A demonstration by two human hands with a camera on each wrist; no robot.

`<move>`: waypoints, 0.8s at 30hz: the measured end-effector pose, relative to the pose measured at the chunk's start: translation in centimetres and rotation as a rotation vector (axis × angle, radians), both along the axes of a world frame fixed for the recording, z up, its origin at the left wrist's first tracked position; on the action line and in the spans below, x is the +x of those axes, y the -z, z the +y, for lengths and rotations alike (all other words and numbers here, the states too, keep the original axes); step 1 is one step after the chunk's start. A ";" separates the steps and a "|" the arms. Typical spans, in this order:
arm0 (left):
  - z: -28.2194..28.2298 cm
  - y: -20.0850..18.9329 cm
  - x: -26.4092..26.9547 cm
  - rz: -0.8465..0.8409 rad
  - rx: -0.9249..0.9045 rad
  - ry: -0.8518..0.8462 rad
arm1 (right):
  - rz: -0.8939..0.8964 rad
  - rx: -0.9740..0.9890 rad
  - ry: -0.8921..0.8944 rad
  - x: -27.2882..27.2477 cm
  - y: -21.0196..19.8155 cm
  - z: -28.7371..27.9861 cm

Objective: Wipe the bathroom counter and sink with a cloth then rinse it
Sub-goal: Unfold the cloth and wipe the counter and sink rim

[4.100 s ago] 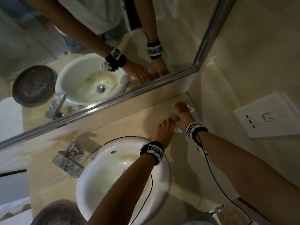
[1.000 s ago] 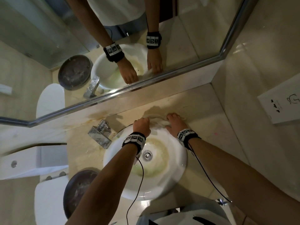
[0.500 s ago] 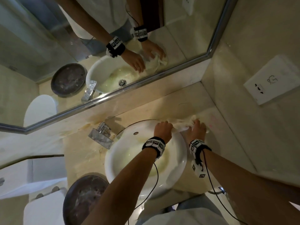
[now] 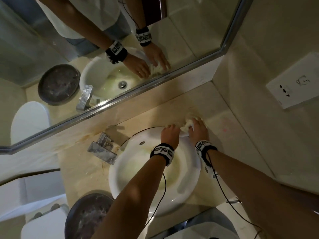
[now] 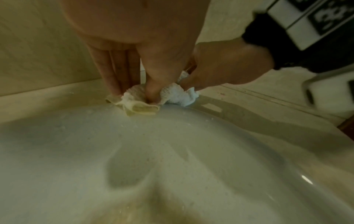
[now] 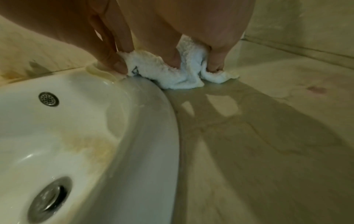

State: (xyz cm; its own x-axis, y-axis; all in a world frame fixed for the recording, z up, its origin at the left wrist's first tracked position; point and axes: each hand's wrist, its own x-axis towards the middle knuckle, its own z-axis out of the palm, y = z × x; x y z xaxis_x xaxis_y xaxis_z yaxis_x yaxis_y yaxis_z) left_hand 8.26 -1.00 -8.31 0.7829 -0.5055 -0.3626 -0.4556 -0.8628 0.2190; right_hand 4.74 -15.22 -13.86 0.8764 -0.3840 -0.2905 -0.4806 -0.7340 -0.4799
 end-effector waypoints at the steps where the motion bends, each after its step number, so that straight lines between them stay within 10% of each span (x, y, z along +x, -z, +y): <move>1: 0.1 0.1 0.4 0.004 -0.002 -0.006 | 0.004 -0.009 -0.008 0.8 0.0 0.4; 24: 12.9 0.9 6.0 0.096 -0.006 -0.554 | 0.195 -0.012 -0.571 12.4 1.7 13.8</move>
